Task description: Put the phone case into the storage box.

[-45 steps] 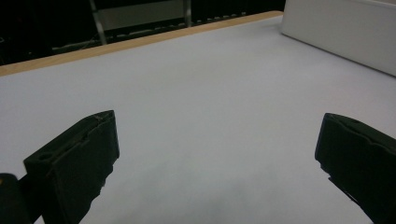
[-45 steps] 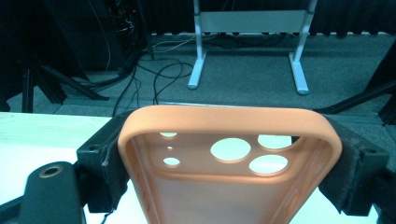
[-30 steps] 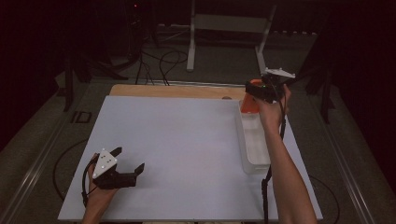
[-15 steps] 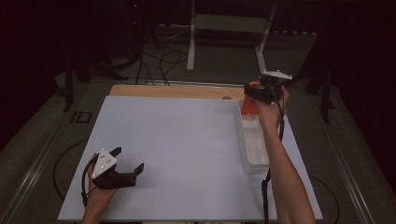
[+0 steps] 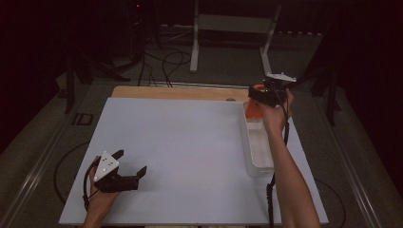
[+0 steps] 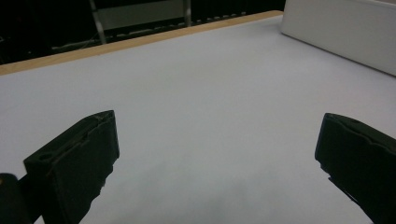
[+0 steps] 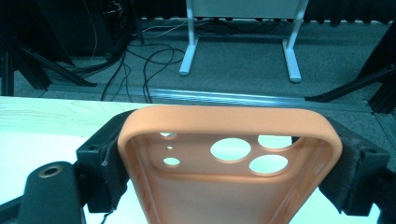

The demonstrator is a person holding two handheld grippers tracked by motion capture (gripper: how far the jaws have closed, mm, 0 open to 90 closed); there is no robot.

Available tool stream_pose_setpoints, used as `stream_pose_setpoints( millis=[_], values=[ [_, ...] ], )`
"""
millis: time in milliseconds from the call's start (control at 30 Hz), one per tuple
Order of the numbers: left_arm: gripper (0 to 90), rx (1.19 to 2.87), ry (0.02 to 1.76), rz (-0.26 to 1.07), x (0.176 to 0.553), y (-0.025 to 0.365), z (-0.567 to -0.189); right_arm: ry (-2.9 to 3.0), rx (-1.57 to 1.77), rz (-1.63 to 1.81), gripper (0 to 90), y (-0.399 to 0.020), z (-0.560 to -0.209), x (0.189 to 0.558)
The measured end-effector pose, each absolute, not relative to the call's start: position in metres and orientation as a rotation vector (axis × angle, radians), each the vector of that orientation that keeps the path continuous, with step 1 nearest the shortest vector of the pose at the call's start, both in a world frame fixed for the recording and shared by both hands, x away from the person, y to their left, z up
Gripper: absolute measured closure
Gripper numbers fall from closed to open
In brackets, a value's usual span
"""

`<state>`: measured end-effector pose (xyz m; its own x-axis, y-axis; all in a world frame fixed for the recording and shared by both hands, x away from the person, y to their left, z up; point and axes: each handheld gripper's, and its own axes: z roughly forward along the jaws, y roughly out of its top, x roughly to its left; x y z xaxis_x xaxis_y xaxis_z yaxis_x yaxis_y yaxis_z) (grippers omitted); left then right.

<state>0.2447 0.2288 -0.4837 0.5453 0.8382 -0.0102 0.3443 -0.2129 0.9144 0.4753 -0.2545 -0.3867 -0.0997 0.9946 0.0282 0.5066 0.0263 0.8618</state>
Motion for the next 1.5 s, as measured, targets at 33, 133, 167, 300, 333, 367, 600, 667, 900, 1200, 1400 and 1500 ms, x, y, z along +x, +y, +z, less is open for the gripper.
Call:
stream_pose_setpoints(
  millis=[33, 133, 167, 300, 333, 367, 600, 667, 900, 1200, 1400, 1500],
  values=[
    [0.4, 1.793, 0.98, 0.625, 0.245, 0.229, -0.484, 1.677, 1.541, 0.987, 16.1, -0.254, -0.387, 0.475],
    [0.4, 1.793, 0.98, 0.625, 0.245, 0.229, -0.484, 1.678, 1.539, 0.985, 16.1, -0.254, -0.388, 0.476],
    [0.4, 1.793, 0.98, 0.625, 0.245, 0.229, -0.484, 1.678, 1.54, 0.984, 16.1, -0.254, -0.388, 0.476],
    [0.4, 1.79, 0.98, 0.626, 0.245, 0.23, -0.484, 1.678, 1.544, 0.984, 16.0, -0.254, -0.39, 0.476],
    [0.4, 1.791, 0.98, 0.627, 0.245, 0.23, -0.484, 1.679, 1.544, 0.985, 16.0, -0.254, -0.39, 0.476],
    [0.4, 1.791, 0.98, 0.627, 0.244, 0.23, -0.483, 1.679, 1.544, 0.983, 16.0, -0.254, -0.39, 0.476],
    [0.4, 1.787, 0.981, 0.629, 0.244, 0.231, -0.483, 1.676, 1.55, 0.981, 16.0, -0.253, -0.394, 0.477],
    [0.4, 1.785, 0.983, 0.63, 0.244, 0.231, -0.483, 1.676, 1.551, 0.98, 16.0, -0.253, -0.395, 0.477],
    [0.4, 1.782, 0.985, 0.631, 0.243, 0.232, -0.483, 1.679, 1.553, 0.966, 15.9, -0.252, -0.399, 0.478],
    [0.4, 1.782, 0.986, 0.633, 0.243, 0.232, -0.483, 1.685, 1.555, 0.957, 15.8, -0.252, -0.403, 0.48],
    [0.4, 1.786, 0.985, 0.633, 0.243, 0.232, -0.483, 1.689, 1.556, 0.949, 15.8, -0.252, -0.404, 0.48],
    [0.4, 1.784, 0.986, 0.632, 0.243, 0.232, -0.483, 1.689, 1.557, 0.949, 15.8, -0.253, -0.405, 0.481]
  ],
)
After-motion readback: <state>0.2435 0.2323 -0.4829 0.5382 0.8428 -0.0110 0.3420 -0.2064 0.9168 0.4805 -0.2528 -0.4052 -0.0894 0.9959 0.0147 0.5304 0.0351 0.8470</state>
